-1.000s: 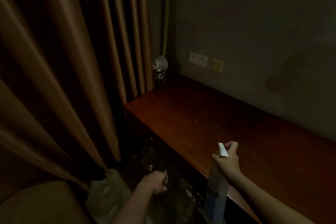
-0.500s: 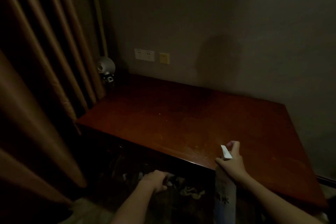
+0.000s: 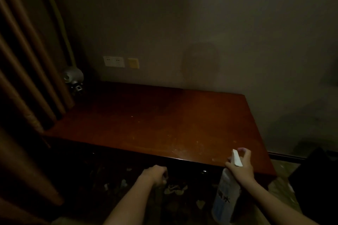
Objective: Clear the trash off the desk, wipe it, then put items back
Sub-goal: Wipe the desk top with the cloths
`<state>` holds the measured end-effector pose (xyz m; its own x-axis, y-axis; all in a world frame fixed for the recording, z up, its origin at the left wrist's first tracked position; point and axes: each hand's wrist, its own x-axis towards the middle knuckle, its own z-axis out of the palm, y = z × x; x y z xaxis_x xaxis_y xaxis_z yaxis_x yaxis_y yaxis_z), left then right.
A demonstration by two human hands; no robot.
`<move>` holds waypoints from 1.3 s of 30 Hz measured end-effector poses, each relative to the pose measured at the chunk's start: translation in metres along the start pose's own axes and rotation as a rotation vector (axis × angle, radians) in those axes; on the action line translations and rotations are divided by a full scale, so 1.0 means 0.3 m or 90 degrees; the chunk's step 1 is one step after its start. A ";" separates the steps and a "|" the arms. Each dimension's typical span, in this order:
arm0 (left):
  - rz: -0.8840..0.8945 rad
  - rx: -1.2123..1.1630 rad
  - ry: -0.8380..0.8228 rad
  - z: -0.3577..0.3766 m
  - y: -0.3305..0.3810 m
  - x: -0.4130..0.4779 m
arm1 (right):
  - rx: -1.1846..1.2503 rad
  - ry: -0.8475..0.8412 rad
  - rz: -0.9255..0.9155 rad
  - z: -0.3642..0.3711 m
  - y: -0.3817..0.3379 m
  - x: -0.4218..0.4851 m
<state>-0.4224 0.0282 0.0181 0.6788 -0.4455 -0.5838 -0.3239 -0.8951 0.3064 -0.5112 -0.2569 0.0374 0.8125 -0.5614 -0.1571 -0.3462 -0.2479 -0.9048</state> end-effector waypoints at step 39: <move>0.171 0.197 0.045 0.383 1.501 0.270 | 0.046 0.112 0.018 -1.218 0.556 -0.022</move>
<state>-0.5890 -0.4131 0.0222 0.5829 -0.6716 -0.4573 -0.6718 -0.7150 0.1937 -0.7458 -0.5830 0.0323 0.7058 -0.6987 -0.1167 -0.3282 -0.1766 -0.9279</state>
